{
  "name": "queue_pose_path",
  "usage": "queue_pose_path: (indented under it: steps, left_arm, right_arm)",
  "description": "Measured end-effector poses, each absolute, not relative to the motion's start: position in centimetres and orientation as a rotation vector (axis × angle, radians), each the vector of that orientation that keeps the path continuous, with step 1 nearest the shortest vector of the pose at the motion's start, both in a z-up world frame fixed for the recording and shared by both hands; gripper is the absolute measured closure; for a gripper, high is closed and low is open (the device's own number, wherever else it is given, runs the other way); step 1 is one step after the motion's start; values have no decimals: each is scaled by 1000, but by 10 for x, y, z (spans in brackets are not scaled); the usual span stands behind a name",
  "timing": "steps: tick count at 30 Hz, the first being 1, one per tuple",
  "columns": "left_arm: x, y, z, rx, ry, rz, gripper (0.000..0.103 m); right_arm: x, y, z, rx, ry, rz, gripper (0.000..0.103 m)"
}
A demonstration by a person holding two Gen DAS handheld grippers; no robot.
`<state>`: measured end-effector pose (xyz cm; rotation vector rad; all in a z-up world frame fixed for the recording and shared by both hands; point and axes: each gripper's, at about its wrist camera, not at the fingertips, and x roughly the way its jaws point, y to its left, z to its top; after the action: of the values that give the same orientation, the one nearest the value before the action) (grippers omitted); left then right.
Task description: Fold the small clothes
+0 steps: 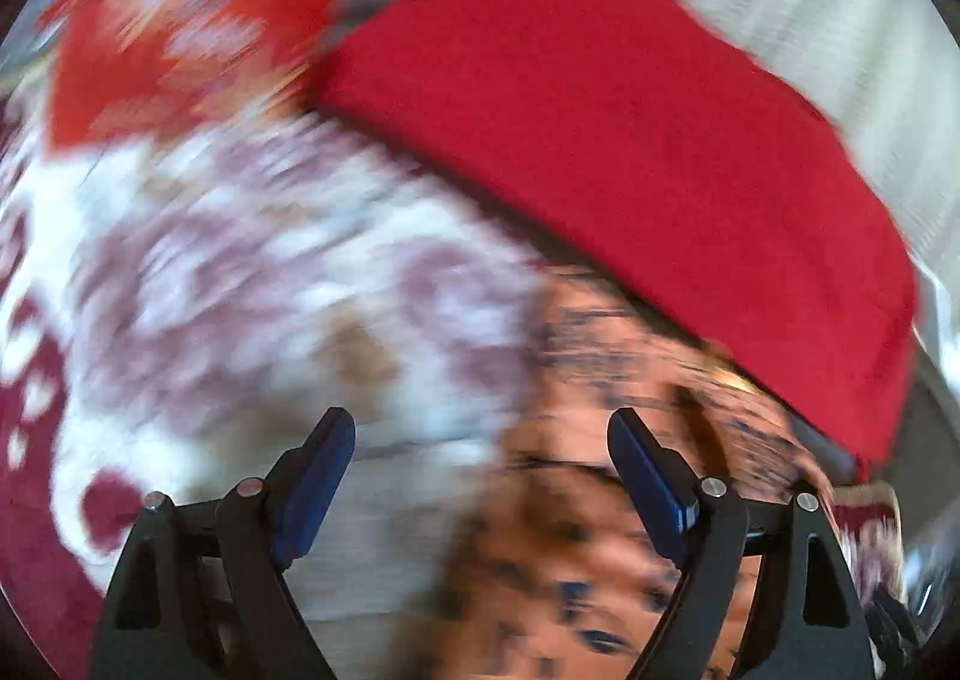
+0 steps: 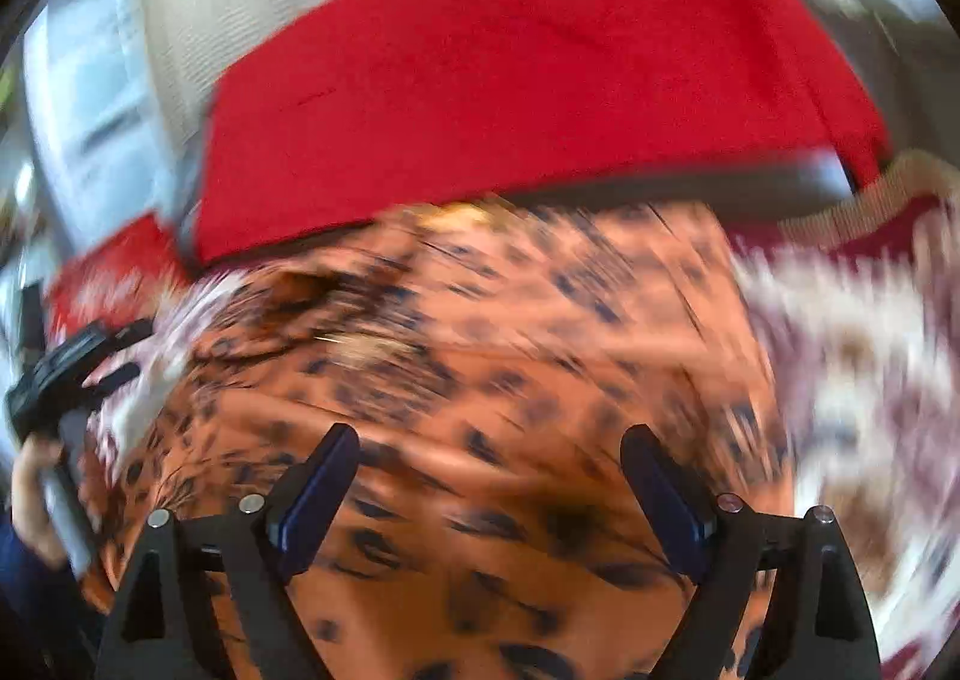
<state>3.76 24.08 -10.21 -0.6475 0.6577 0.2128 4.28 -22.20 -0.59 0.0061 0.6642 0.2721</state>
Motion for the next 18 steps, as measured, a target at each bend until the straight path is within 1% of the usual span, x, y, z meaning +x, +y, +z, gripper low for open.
queue_pose_path:
  steps: [1,4,6,9,10,11,12,13,14,15,16,17,18]
  left_arm:
    - [36,251,-108,-753,646,199,17]
    - [35,253,-107,-773,629,180,16]
    - [38,254,-107,-779,635,176,16]
    - [31,265,-108,-843,626,153,16]
    - [32,268,-110,-864,620,144,16]
    - [32,271,-111,-881,615,137,16]
    - [32,272,-112,-890,613,134,16]
    - [32,269,-110,-891,613,133,16]
    - [32,267,-108,-885,615,133,16]
    - [33,266,-108,-879,616,134,16]
    - [34,266,-108,-879,617,135,16]
    - [35,267,-109,-881,616,136,16]
    - [35,267,-109,-885,615,136,16]
  right_arm:
    - [44,-201,5,-93,647,289,12]
    - [53,-127,27,-445,576,353,12]
    - [67,-88,28,-616,562,376,12]
    - [100,-40,8,-866,568,384,14]
    - [115,-24,-6,-982,576,372,15]
    - [124,-16,-16,-1061,587,372,18]
    - [133,-9,-26,-1128,601,370,22]
    - [140,-4,-34,-1180,613,362,40]
    - [147,-1,-39,-1215,630,357,71]
    - [155,2,-41,-1236,654,353,77]
    - [158,2,-38,-1219,665,357,78]
    - [160,2,-27,-1153,666,373,82]
    - [162,-1,-16,-1077,667,376,84]
